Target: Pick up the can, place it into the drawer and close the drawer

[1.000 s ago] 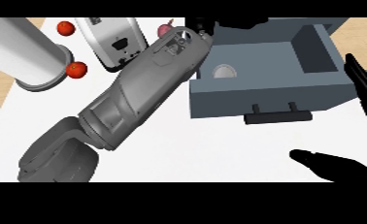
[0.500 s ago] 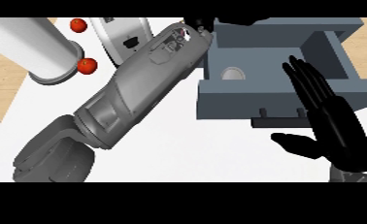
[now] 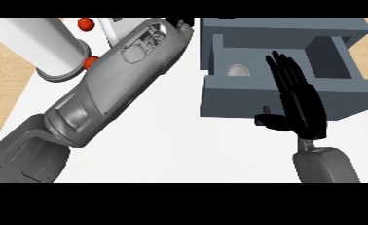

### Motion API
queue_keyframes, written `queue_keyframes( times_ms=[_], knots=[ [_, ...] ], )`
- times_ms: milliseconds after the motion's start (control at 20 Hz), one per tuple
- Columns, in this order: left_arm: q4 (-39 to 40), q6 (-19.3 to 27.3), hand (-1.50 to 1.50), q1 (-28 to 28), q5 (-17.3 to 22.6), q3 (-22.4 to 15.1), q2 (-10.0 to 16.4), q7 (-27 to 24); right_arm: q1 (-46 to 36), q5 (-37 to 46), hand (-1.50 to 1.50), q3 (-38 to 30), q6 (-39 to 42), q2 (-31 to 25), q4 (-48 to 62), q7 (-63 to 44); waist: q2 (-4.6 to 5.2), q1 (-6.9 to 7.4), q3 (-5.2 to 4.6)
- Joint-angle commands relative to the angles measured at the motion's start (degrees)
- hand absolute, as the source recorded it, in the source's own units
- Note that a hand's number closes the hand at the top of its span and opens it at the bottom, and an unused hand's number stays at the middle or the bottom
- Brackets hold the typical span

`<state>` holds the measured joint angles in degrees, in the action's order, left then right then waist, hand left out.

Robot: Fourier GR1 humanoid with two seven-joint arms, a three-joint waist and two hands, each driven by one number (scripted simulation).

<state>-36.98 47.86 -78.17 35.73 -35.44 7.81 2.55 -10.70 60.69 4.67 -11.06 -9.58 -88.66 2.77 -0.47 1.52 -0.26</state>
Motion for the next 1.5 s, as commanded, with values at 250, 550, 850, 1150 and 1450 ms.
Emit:
queue_keyframes(
  times_ms=[250, 550, 850, 1150, 1450],
  knots=[
    [-13.2, -0.6, -1.5, 4.8, -2.9, -1.6, 9.4, 8.1, -8.5, 2.7, -1.5, -4.2, -9.1, 0.6, 20.9, 3.7, 0.28, 1.24, 0.31],
    [-18.4, -1.2, -1.5, 6.8, -3.1, -1.2, 12.6, 11.9, -16.3, 5.7, -1.5, -7.5, -14.9, -0.3, 32.5, 4.3, 0.59, 2.06, 0.36],
    [-25.3, -2.1, -1.5, 12.6, -3.7, -1.0, 16.3, 12.8, -25.6, 7.5, -1.5, -10.4, -21.1, 1.7, 42.5, 2.1, 0.74, 2.49, 0.33],
    [-28.3, -3.9, -1.5, 15.7, -4.3, -0.5, 19.1, 14.2, -35.1, 8.9, -1.5, -13.2, -27.2, 0.7, 55.1, 3.4, 1.38, 2.92, 0.37],
    [-32.7, -2.5, -1.5, 18.9, -6.3, -0.7, 20.0, 14.4, -44.0, 9.8, -1.5, -15.8, -31.1, -0.1, 64.7, 2.1, 1.85, 3.49, 0.39]
  ],
)
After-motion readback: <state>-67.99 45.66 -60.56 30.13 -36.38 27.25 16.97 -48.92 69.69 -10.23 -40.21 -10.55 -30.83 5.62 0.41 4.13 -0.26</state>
